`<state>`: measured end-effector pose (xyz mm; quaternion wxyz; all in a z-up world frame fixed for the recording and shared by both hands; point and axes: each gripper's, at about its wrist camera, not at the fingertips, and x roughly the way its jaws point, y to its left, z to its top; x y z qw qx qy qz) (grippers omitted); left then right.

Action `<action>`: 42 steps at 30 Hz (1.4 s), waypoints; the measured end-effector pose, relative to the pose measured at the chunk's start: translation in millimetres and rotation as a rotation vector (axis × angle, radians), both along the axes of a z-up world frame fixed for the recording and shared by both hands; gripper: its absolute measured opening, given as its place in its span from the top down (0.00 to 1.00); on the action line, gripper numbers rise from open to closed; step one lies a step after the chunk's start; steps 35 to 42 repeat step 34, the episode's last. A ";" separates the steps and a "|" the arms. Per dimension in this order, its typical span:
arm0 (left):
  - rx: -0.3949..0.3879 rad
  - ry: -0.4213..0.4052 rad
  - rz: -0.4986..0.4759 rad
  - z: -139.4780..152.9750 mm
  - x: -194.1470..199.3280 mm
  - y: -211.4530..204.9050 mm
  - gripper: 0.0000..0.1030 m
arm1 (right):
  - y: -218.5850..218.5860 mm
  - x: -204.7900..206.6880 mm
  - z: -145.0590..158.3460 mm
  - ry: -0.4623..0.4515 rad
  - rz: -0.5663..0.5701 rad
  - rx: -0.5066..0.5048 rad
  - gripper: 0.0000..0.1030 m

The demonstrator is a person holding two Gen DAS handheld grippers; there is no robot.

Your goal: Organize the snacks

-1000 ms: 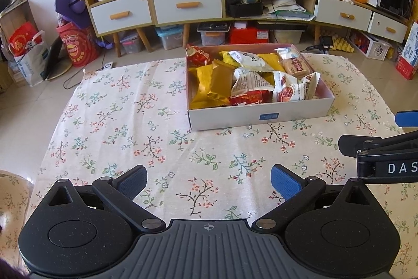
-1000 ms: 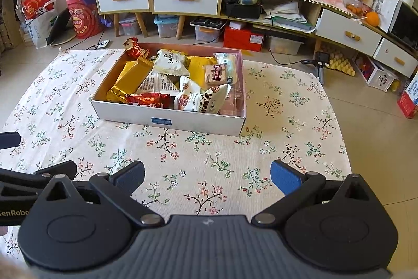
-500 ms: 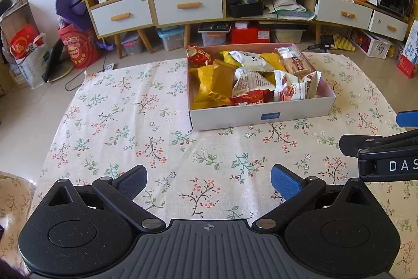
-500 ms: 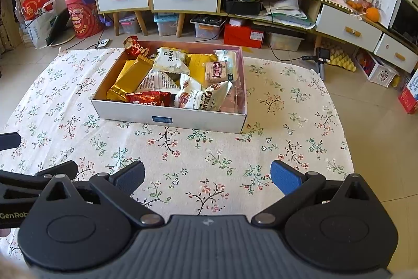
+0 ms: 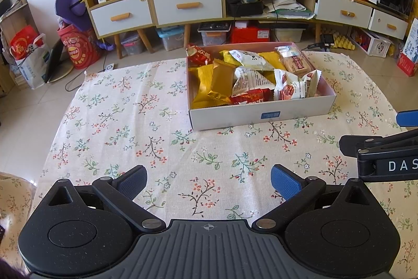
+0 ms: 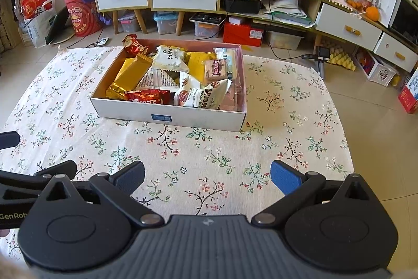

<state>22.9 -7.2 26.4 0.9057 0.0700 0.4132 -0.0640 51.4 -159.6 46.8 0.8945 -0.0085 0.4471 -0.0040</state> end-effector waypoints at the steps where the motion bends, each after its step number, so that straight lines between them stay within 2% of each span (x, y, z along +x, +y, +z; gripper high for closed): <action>1: 0.000 0.000 0.000 0.0 0.0 -0.1 0.01 | 0.0 0.0 0.0 0.000 0.000 0.000 0.00; 42: 0.010 0.001 -0.001 -1.1 -0.5 -0.1 0.01 | -0.1 -2.8 -3.5 0.004 0.000 -0.005 0.00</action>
